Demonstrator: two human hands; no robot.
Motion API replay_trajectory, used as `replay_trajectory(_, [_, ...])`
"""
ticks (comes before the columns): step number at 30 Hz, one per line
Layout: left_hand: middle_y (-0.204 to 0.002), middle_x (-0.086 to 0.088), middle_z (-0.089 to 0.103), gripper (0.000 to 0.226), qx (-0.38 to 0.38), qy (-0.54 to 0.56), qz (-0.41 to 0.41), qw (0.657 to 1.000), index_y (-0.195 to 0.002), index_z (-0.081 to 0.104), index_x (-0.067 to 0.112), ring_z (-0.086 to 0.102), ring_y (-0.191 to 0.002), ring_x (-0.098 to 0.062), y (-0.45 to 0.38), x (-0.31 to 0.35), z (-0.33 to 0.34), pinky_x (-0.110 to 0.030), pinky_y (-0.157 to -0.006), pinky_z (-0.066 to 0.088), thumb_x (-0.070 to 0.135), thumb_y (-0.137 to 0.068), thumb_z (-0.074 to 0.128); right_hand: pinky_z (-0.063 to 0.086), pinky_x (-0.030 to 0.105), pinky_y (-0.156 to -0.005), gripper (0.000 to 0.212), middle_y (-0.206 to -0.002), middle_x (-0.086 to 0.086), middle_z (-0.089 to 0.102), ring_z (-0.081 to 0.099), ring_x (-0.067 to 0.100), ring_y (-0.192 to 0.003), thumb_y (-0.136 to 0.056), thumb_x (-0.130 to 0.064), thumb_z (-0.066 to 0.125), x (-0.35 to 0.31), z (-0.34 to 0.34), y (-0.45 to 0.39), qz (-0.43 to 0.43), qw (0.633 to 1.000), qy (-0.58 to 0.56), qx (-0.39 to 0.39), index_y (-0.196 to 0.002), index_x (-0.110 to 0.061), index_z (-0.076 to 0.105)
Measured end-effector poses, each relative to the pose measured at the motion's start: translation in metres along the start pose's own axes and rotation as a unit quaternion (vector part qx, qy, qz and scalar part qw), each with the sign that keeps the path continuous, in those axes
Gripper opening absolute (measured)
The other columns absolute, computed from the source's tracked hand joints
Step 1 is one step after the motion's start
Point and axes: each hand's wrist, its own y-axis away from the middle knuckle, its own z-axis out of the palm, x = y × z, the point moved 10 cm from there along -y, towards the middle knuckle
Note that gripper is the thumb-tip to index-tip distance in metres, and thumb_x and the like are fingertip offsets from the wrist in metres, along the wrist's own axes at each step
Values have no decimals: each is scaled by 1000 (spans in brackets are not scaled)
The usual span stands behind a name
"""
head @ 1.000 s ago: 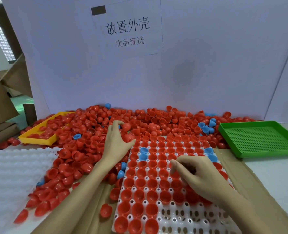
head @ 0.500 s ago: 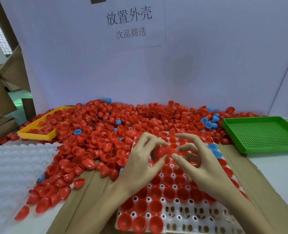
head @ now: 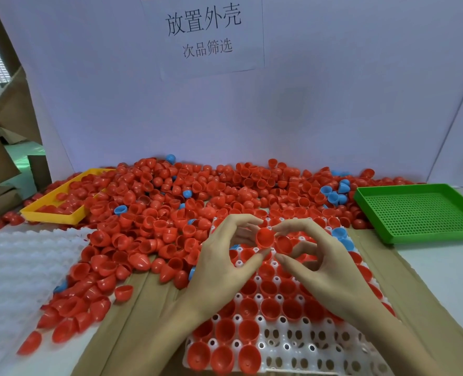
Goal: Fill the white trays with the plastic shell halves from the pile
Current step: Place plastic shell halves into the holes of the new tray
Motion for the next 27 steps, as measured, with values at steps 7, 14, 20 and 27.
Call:
replay_trajectory(7, [-112,10,73,31,-21,60,-57,996,-120,65,30,72,-109,-16,-1,-10,1,-29,-96,57,20,-94,79,56,33,-53,41,-116,-8,66,70,22,-70,-89,-36,79,-4,3,1,11,999,-35,-3,-127,-39,64])
replay_trajectory(14, [-125,10,72,30,-112,66,-91,987,-132,66,32,66,-123,-17,-2,-18,12,-39,-106,53,20,-104,65,45,9,-54,21,-95,-6,72,66,10,-55,-105,-27,56,-6,3,4,13,998,-56,0,-120,-26,71])
replay_trajectory(20, [-123,15,72,33,-119,16,-75,990,-128,67,40,67,-120,-11,-2,-19,10,-30,-103,54,26,-99,73,52,19,-61,14,-97,-9,73,71,17,-65,-97,-19,72,-1,5,2,22,1000,-2,-23,-106,-28,76])
replay_trajectory(27, [-118,13,74,27,-127,15,-71,989,-128,69,35,68,-118,-12,-4,-22,10,-25,-100,53,33,-101,69,57,24,-65,17,-88,-10,76,73,16,-67,-94,-18,76,1,3,2,45,996,17,-78,-102,-32,78])
